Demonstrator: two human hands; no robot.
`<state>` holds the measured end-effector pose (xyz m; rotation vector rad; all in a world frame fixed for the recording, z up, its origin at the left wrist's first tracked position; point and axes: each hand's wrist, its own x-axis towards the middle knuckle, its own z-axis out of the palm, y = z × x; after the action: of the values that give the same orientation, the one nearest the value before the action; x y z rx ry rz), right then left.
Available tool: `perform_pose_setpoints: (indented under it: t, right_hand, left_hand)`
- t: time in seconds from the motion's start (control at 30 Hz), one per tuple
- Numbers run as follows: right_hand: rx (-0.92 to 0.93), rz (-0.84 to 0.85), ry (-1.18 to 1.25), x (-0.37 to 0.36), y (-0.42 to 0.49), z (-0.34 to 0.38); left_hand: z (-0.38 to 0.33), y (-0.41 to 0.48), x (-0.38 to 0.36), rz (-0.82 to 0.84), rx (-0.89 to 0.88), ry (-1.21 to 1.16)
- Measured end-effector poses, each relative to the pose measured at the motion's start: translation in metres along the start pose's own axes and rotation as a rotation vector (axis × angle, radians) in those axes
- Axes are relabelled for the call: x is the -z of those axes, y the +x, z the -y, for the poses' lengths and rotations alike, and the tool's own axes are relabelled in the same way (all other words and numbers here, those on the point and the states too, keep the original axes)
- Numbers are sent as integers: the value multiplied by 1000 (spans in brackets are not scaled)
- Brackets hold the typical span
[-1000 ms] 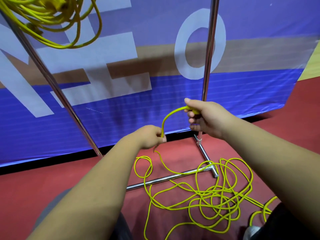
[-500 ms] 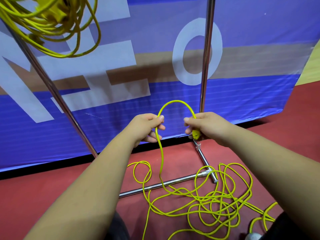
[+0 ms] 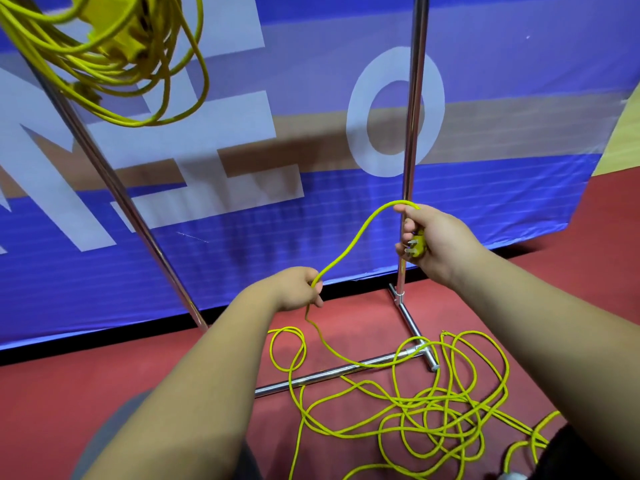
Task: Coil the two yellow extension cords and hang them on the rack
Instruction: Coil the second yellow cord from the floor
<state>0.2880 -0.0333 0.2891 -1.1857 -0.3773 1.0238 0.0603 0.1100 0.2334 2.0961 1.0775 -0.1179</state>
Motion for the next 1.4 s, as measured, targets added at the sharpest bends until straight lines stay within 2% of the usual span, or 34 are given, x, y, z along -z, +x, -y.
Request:
perform_pose_setpoints:
  t: [0.1,0.2,0.33,0.43,0.5,0.6,0.67,0.77,0.87,0.93,1.03,1.13,1.2,1.27,1.37,1.4]
  right_hand:
    - [18,0,198,-2,-1,-2]
    - [57,11,353,-2,0,2]
    - [95,5,432,1,1,10]
    - [106,1,402,4,3,14]
    - [95,17,338,3,4,15]
    - [66,13,224,-2,6,14]
    - [54,-6,130,-3,8,10]
    - [5,-15,-19,-2,14,1]
    - [-61,-109,-395,3,21,-10]
    - [-135,-148,-532,4,21,-17]
    - [-267,-156,-475,2,17,-25]
    - [-286,-125,-310,-6,15,-28]
    - [-310,-91,-289,-10,13,-32]
    - [-251,-31,-544,-13,8,-36]
    - [25,45,-1305,-16,2,-39]
    - [112,49,-1449,-19,-1,-39]
  left_hand:
    - [11,9,-9,19,-22,-59]
    - [22,14,-22,99,35,131]
    - [31,10,-37,257,136,320]
    - [31,11,-40,236,144,319]
    - [29,16,-35,107,150,242]
    - [15,17,-18,-179,138,83]
    - [-3,9,-8,-322,107,-85]
    - [-26,-7,7,-523,55,-193]
    - [-40,-21,15,-501,56,-683]
    - [-43,-32,19,-428,62,-891]
    - [-41,-40,25,-366,37,-958]
    - [-39,-41,25,-318,13,-1067]
    - [-41,-41,26,-281,18,-1169]
    - [-41,-39,28,-250,22,-1265]
    - [-41,-40,31,-224,48,-1368]
    - [-40,-39,33,-225,70,-1385]
